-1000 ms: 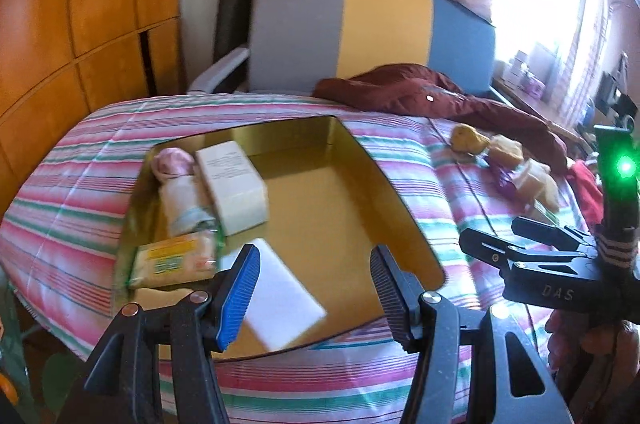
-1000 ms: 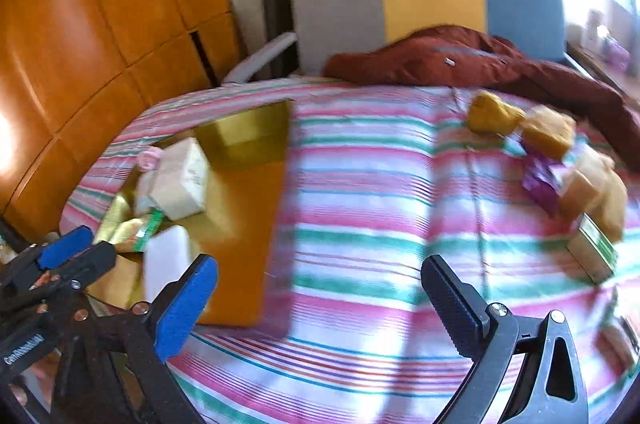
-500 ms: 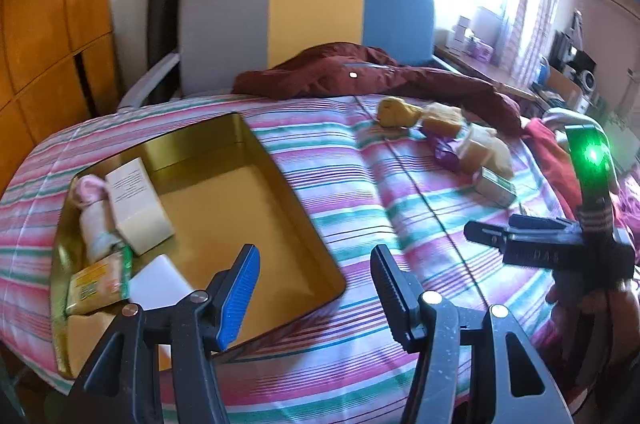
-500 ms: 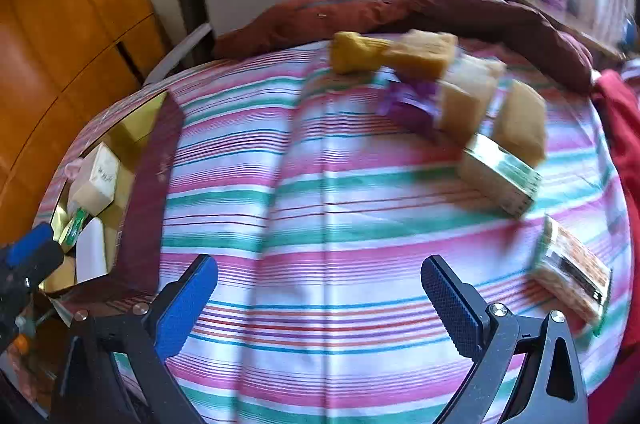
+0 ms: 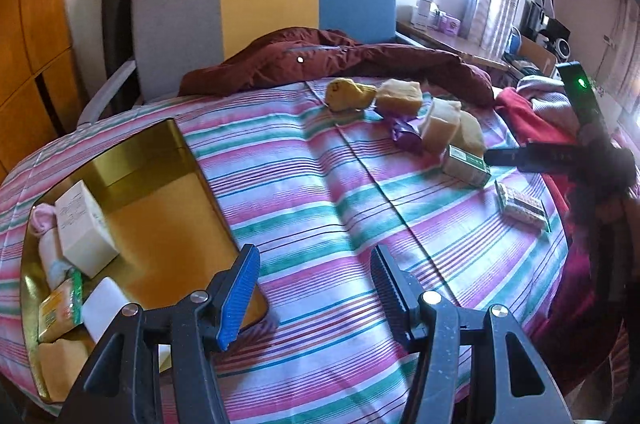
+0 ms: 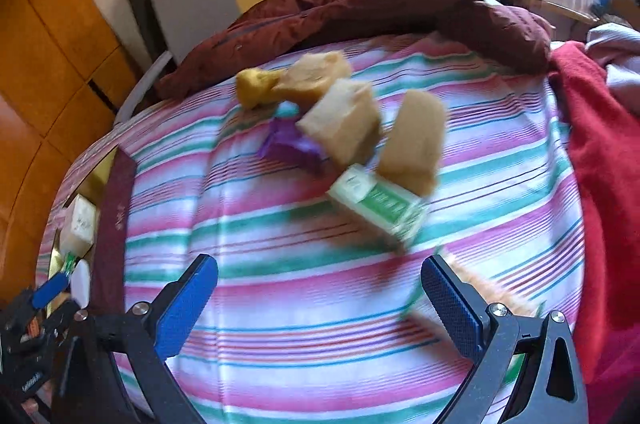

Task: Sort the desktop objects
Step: 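Grasp the green essential-oil box with the right tool while the left tool grasps the purple packet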

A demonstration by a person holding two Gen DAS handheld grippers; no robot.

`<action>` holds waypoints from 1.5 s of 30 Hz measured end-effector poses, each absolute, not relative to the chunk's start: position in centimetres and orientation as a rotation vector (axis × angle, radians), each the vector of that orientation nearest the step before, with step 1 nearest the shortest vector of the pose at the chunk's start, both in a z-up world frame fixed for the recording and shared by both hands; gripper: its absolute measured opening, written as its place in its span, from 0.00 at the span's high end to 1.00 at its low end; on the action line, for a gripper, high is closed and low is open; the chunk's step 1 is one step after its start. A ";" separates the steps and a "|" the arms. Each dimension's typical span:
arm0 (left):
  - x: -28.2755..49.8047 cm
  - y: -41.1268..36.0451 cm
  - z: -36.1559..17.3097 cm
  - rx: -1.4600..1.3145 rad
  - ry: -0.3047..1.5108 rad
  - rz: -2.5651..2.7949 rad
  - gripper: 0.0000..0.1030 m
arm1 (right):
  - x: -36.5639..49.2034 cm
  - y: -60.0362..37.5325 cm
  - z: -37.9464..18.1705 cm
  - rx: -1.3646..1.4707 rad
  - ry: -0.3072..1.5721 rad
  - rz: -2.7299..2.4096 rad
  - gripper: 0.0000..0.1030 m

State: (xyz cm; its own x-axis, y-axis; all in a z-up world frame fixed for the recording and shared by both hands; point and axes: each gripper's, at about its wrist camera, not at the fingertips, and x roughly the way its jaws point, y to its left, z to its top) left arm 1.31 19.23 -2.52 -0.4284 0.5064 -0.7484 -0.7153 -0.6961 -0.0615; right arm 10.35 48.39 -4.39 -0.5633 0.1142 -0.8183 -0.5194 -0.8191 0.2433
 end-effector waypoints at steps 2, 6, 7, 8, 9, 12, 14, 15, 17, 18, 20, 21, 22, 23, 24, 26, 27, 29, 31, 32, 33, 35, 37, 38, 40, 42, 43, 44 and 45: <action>1.4 19.8 -2.7 -1.004 0.355 2.136 0.43 | 10.2 49.9 -4.7 -1.198 0.673 2.373 0.01; 1.4 20.6 -3.0 -1.012 0.368 2.119 0.43 | 9.6 52.4 -5.8 -1.195 0.725 2.336 0.01; 1.4 20.7 -3.1 -1.013 0.372 2.116 0.43 | 9.4 52.8 -6.2 -1.194 0.739 2.333 0.01; 1.3 20.9 -3.2 -1.015 0.376 2.114 0.43 | 9.2 53.0 -6.6 -1.198 0.749 2.325 0.01; 1.3 21.1 -3.2 -1.017 0.377 2.112 0.43 | 9.0 53.2 -7.0 -1.203 0.758 2.314 0.00; 1.2 21.7 -3.5 -1.023 0.377 2.101 0.43 | 8.5 53.6 -7.7 -1.207 0.808 2.284 0.00; 1.2 22.2 -3.7 -1.027 0.379 2.092 0.43 | 8.2 53.8 -7.9 -1.186 0.848 2.262 0.00; 1.2 22.4 -3.7 -1.028 0.380 2.087 0.43 | 8.1 53.9 -8.0 -1.182 0.862 2.250 0.00; 1.1 22.9 -3.8 -1.024 0.388 2.080 0.43 | 7.7 54.2 -8.4 -1.166 0.908 2.224 0.00; 1.1 23.1 -3.8 -1.022 0.390 2.079 0.43 | 7.6 54.3 -8.6 -1.159 0.930 2.213 0.00; 0.9 23.4 -3.8 -1.024 0.390 2.073 0.43 | 7.2 54.4 -9.1 -1.152 0.953 2.189 0.00; 0.8 23.7 -3.9 -1.027 0.391 2.071 0.43 | 6.8 54.4 -9.5 -1.163 0.950 2.172 0.00; 0.7 23.9 -3.9 -1.030 0.393 2.069 0.43 | 6.5 54.4 -9.7 -1.171 0.949 2.161 0.00; 0.4 24.3 -4.0 -1.034 0.395 2.066 0.43 | 6.3 54.4 -9.9 -1.174 0.957 2.155 0.00; 0.2 24.7 -4.1 -1.038 0.395 2.064 0.43 | 6.1 54.3 -10.0 -1.175 0.965 2.154 0.00; -0.2 25.5 -4.3 -1.041 0.391 2.058 0.43 | 5.6 54.1 -10.2 -1.193 0.926 2.141 0.00; -0.3 25.8 -4.3 -1.040 0.392 2.056 0.43 | 5.5 54.0 -10.3 -1.196 0.915 2.138 0.00; -0.8 26.7 -4.5 -1.048 0.394 2.051 0.43 | 5.4 53.8 -10.2 -1.212 0.898 2.143 0.02; -1.2 27.4 -4.7 -1.060 0.380 2.038 0.43 | 5.4 53.8 -10.1 -1.209 0.880 2.136 0.19; -1.5 27.9 -4.8 -1.069 0.377 2.030 0.43 | 5.4 54.0 -9.9 -1.207 0.876 2.135 0.21; -1.8 28.5 -5.0 -1.084 0.372 2.022 0.43 | 5.5 54.1 -9.9 -1.207 0.879 2.137 0.21; -2.5 29.2 -5.1 -1.104 0.348 2.012 0.43 | 5.5 54.1 -9.9 -1.218 0.879 2.143 0.22; -3.2 29.9 -5.3 -1.126 0.341 2.003 0.43 | 5.2 53.9 -9.8 -1.236 0.861 2.151 0.22; -3.6 30.5 -5.5 -1.140 0.332 1.998 0.43 | 5.1 53.8 -9.7 -1.247 0.858 2.156 0.22; -4.2 31.3 -5.6 -1.153 0.320 1.989 0.43 | 4.8 53.5 -9.7 -1.272 0.838 2.160 0.22; -4.8 32.4 -5.7 -1.149 0.334 1.992 0.43 | 4.8 53.5 -9.7 -1.277 0.852 2.162 0.22; -5.2 33.1 -5.8 -1.150 0.348 1.987 0.43 | 4.9 53.6 -9.7 -1.277 0.862 2.161 0.22; -5.5 33.6 -5.8 -1.150 0.346 1.979 0.43 | 5.0 53.7 -9.6 -1.272 0.876 2.159 0.22; -5.8 34.0 -5.8 -1.150 0.344 1.971 0.42 | 5.1 53.8 -9.6 -1.269 0.886 2.156 0.22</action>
State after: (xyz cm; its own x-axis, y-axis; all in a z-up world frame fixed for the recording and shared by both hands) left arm -5.80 34.03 -5.80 -0.2568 0.5082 -0.8221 -0.7565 -0.6350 -0.1562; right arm 5.10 53.77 -9.59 -0.4529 0.0799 -0.8880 -0.6815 -0.6732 0.2870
